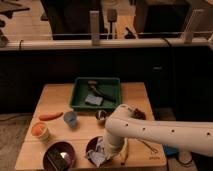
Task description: Wipe red bowl with towel
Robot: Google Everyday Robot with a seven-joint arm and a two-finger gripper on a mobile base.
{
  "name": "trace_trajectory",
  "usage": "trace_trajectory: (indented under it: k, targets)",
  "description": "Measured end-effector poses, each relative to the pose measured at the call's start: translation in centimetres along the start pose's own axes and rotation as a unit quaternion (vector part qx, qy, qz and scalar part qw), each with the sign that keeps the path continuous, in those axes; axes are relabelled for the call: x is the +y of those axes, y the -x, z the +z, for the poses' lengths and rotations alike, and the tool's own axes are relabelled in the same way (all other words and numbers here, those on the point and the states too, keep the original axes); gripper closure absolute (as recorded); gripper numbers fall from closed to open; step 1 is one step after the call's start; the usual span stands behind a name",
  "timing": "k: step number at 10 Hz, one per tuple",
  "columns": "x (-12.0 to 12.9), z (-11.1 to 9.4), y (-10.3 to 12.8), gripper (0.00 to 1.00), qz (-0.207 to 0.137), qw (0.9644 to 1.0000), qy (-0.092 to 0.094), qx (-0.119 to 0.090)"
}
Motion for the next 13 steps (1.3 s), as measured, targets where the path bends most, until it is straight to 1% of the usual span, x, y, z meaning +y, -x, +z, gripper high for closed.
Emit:
trace_trajectory:
  k: [1,3,5,7,10,12,13]
  targets:
    - [-0.3,-0.1,-0.6,1.00,0.013,0.9998,-0.007,0.010]
    - [-0.8,-0.6,-1.6,1.00,0.031,0.9991,-0.014,0.023]
    - [-1.7,-1.9,-3.2,1.00,0.051,0.9976,-0.028,0.039]
    - [-2.9,-2.1,-3.3,1.00,0.047,0.9975,-0.035,0.040]
    - [-5.6,-1.2,-0.9,1.00,0.016,0.9988,-0.039,0.025]
    - [-6.1,-0.5,-0.2,1.00,0.003,0.9993,-0.034,0.017]
    - [-6.5,0.0,1.3,1.00,-0.012,0.9995,-0.028,0.011]
